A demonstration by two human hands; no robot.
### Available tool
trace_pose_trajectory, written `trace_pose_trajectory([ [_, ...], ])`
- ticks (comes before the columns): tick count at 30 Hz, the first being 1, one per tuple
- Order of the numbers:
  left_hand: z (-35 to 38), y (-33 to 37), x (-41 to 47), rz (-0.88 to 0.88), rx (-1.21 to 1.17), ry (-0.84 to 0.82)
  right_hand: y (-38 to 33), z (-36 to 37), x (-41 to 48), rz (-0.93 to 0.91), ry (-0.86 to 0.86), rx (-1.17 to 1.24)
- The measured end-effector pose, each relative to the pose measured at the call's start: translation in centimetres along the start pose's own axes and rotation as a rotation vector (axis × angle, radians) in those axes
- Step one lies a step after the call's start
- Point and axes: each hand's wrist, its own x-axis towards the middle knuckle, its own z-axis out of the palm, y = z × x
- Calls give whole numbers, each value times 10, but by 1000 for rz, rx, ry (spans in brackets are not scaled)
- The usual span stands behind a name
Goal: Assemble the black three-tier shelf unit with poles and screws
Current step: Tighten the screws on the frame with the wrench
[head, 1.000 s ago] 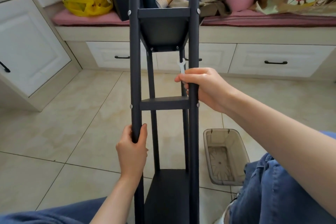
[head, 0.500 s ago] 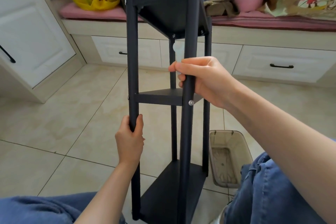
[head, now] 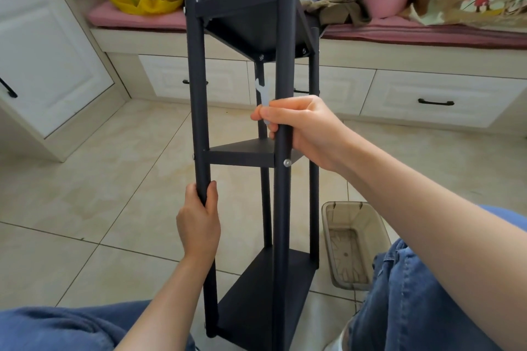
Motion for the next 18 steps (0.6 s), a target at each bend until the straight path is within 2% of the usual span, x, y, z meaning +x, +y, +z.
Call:
trace_pose_trajectory([
  [6, 0, 4, 6, -1, 179, 16, 1, 9, 4, -15, 4, -7],
  [9, -2, 18, 1, 89, 242, 127, 2, 17, 6, -20, 24, -32],
  [11, -2, 35, -6, 199, 175, 180, 4, 19, 9, -18, 38, -15],
  [13, 2, 54, -22, 236, 7, 106, 6, 20, 12, -22, 55, 16],
  [18, 21, 73, -67, 13, -206, -249, 7, 21, 16, -42, 96, 12],
])
